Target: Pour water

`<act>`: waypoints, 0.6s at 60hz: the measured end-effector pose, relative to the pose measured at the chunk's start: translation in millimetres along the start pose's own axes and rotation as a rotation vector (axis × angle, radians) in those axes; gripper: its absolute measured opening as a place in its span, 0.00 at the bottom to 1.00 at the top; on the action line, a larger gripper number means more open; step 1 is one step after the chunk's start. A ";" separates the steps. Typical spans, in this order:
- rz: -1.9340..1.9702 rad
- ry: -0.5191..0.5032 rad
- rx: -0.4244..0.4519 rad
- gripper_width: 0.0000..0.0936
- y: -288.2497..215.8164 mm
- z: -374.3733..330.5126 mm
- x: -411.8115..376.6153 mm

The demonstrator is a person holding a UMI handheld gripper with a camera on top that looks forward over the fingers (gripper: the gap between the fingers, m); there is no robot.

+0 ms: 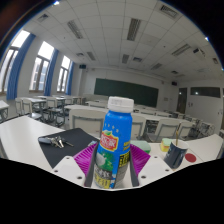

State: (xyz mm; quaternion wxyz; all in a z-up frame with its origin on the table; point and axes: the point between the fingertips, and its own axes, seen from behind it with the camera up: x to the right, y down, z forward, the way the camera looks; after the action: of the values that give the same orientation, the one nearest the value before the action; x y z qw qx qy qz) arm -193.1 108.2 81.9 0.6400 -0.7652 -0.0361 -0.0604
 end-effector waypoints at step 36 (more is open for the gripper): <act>1.173 -0.232 0.131 0.39 -64.5 16.6 96.5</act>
State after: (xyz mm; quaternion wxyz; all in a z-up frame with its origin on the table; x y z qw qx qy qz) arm -105.4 133.9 155.3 0.6041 -0.6181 0.3188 0.3891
